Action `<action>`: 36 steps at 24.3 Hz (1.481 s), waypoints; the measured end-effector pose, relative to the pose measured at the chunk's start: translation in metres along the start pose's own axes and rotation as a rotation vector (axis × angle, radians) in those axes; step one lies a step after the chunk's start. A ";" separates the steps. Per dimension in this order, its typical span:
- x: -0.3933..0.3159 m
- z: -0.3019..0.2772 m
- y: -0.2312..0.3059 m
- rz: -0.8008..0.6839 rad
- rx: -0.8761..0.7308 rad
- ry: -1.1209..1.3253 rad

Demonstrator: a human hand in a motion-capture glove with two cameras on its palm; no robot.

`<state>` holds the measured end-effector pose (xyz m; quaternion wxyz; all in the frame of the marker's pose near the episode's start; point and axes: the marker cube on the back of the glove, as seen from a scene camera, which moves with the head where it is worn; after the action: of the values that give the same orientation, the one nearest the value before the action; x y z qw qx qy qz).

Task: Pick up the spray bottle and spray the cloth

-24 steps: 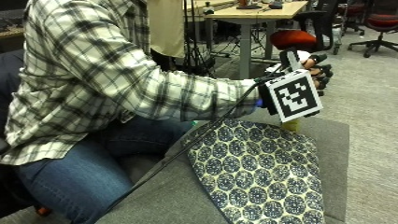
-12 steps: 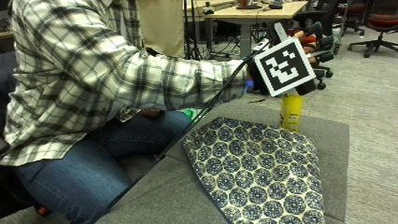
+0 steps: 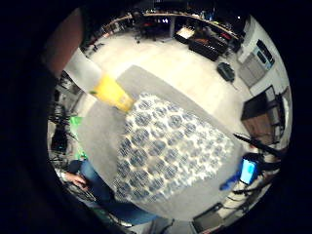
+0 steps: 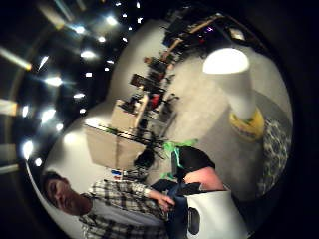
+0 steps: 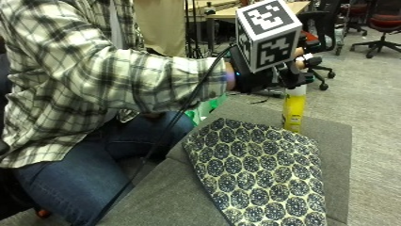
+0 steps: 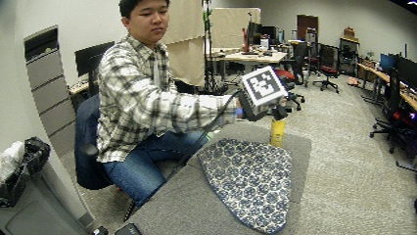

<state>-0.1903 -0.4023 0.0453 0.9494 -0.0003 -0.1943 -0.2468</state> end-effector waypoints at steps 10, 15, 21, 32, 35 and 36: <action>0.014 -0.063 0.060 0.238 -0.093 0.354; 0.018 -0.082 0.117 0.251 -0.200 0.437; 0.027 -0.088 0.208 0.383 -0.166 0.541; 0.001 -0.064 0.341 0.501 -0.070 0.529; -0.007 -0.054 0.357 0.503 -0.080 0.537; -0.010 -0.051 0.361 0.501 -0.082 0.542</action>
<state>-0.0107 -0.0855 0.0291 0.9965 -0.0207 0.0805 -0.0053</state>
